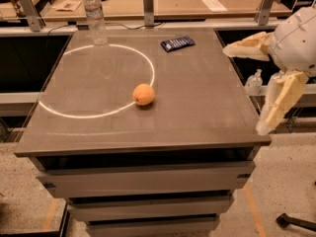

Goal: Move orange near rxbar blueberry

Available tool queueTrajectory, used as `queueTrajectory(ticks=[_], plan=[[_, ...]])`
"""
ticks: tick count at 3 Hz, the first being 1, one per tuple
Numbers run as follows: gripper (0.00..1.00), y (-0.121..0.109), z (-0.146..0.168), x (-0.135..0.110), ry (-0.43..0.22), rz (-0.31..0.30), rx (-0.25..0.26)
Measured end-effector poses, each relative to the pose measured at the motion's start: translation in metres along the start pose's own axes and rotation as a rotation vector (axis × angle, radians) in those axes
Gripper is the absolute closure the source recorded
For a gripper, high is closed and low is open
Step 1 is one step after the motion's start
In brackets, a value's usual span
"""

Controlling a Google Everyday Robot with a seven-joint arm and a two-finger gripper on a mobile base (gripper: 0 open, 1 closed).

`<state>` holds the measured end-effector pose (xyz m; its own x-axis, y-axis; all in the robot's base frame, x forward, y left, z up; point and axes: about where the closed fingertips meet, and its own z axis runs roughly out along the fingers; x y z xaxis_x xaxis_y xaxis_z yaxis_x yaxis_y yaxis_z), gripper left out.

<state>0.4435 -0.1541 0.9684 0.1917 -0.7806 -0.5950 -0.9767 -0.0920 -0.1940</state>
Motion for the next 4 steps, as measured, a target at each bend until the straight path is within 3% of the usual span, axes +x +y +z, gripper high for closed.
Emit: queueTrajectory(ticks=[1,3,4], plan=[[0.00,0.002,0.012,-0.009,-0.128,-0.021,-0.004],[0.00,-0.013,0.039,-0.010,-0.438,0.040,0.024],[0.00,-0.023,0.048,-0.013,-0.543,0.044,0.044]])
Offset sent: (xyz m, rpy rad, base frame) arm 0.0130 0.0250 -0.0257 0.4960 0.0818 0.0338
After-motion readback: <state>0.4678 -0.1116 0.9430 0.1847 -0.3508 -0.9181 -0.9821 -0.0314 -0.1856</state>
